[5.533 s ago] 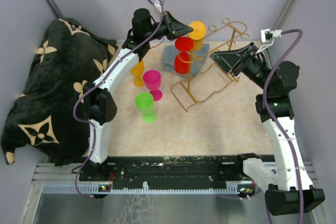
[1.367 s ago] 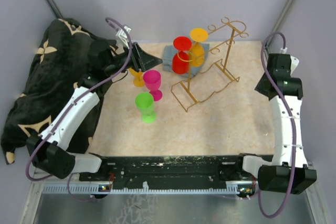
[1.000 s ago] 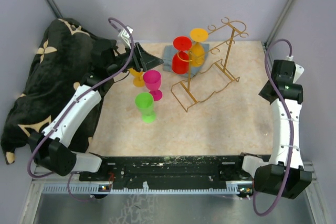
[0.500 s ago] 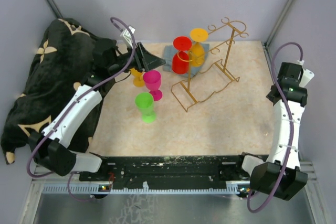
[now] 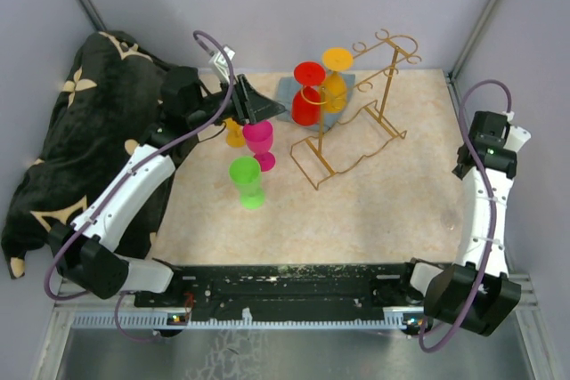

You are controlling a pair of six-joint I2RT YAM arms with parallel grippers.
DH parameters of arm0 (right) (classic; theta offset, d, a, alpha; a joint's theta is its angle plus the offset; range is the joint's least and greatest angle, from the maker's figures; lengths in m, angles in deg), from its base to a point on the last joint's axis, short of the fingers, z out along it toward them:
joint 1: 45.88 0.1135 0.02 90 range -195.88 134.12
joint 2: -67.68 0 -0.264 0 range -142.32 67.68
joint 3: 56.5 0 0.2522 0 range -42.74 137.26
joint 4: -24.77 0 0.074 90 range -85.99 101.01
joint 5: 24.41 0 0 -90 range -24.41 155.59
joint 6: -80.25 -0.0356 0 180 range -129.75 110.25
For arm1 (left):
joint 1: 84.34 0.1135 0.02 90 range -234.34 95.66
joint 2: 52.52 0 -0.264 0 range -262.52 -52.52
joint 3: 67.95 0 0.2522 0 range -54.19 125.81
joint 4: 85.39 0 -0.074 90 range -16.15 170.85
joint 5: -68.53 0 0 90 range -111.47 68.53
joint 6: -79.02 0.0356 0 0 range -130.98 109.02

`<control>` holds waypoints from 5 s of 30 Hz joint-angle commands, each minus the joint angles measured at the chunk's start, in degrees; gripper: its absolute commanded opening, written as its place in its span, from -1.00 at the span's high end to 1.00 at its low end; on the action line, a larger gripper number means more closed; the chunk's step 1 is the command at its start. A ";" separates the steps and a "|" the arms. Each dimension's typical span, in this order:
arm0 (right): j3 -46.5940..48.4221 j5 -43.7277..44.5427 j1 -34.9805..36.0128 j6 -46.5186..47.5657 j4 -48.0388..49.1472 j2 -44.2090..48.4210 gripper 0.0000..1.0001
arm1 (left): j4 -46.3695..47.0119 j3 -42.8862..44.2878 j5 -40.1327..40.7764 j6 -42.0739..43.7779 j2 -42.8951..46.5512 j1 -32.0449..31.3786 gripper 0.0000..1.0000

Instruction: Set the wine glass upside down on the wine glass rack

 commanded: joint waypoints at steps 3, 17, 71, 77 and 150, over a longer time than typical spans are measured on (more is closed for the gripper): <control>-1.91 0.10 -0.80 -0.49 1.67 1.69 0.23 | 0.20 0.57 0.77 0.79 1.14 -0.48 -0.18; -5.65 -1.21 -0.83 -0.33 3.23 1.40 0.36 | 0.92 -0.06 1.07 1.53 0.71 -0.55 -0.19; 21.83 -32.89 0.57 -20.24 36.52 9.22 1.00 | -4.14 10.84 3.50 1.80 -1.27 -0.51 -0.22; 22.87 -43.16 0.65 -29.02 53.59 7.38 1.00 | -2.42 12.42 2.49 -0.13 -2.02 -0.52 -0.23; 19.97 -71.35 26.49 -92.19 155.53 -31.71 1.00 | 100.30 12.22 3.64 -86.94 -25.82 3.30 0.43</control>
